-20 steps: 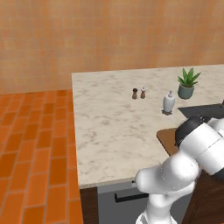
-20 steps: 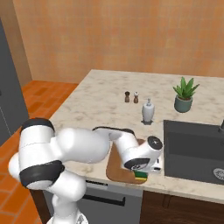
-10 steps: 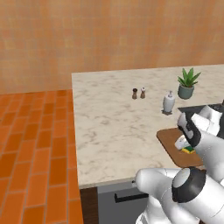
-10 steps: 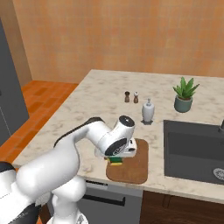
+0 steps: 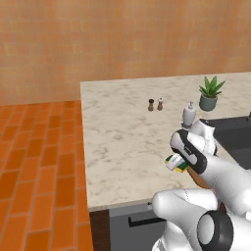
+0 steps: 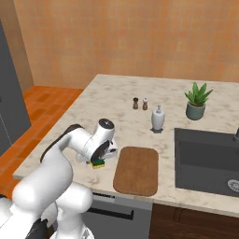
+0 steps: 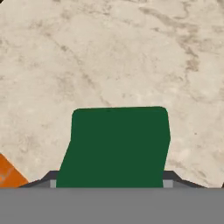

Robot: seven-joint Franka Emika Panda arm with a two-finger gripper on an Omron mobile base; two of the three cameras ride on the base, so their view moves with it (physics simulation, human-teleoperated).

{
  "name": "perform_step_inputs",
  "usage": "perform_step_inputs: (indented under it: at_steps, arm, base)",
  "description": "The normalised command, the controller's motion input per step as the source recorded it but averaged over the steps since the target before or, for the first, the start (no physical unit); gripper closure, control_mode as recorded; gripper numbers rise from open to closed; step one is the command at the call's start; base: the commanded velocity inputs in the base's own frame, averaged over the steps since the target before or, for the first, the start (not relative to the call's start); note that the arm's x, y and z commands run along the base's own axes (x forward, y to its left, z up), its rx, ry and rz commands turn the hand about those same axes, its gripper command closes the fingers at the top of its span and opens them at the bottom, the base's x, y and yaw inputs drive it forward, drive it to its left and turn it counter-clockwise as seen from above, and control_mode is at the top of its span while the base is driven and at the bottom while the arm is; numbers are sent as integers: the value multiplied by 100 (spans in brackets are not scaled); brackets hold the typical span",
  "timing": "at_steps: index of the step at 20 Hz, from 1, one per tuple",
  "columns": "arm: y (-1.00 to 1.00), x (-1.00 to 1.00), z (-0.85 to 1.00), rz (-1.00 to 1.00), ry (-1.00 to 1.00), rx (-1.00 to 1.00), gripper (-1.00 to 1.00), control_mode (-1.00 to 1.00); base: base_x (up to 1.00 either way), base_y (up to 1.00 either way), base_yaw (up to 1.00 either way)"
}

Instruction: Pick up the sponge from the counter and clean the cutting board by briefly scrubbing or pressing down on the cutting board. Once finished, release the sponge.

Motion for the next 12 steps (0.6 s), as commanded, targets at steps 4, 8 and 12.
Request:
perform_step_inputs:
  at_steps: [4,8,12]
  arm:
    - [56,49,0,18,0,28,100,-100]
    - [45,49,1,18,0,8,-100,-100]
    - [4,3,36,8,0,-4,-100,-100]
  base:
    - [0,0,0]
    - [0,0,0]
    - [0,0,0]
